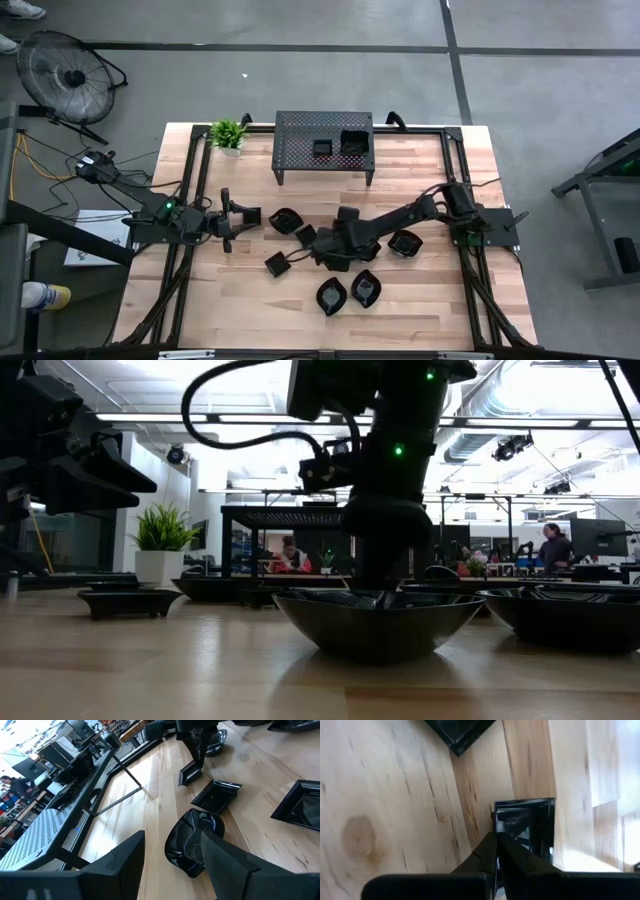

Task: Pick & Place Mini shaped plates
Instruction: Stack the square plate on top of the square plate on the shelf

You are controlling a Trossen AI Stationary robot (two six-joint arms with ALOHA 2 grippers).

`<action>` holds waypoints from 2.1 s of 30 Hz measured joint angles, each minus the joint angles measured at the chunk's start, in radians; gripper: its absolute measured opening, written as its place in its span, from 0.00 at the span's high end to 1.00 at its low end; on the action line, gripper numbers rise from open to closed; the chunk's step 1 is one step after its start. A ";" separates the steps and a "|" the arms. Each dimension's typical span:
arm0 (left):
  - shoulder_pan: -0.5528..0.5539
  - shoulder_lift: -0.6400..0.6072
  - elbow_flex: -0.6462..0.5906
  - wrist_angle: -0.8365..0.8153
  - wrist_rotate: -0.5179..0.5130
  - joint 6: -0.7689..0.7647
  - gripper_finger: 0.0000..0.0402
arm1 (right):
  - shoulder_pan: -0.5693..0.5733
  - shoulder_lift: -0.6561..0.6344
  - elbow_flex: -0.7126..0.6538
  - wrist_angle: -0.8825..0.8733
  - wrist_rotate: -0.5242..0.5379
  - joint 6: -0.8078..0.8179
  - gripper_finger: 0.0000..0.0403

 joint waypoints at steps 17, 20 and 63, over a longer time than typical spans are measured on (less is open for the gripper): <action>0.000 0.000 0.000 0.000 0.000 0.000 0.53 | 0.035 -0.001 0.086 -0.010 0.054 -0.111 0.98; 0.000 0.000 0.000 0.000 0.000 0.000 0.53 | 0.035 -0.001 0.130 -0.017 0.071 -0.161 0.98; 0.000 0.000 0.000 0.000 0.000 0.000 0.53 | -0.202 -0.002 0.403 -0.113 0.413 -0.759 0.98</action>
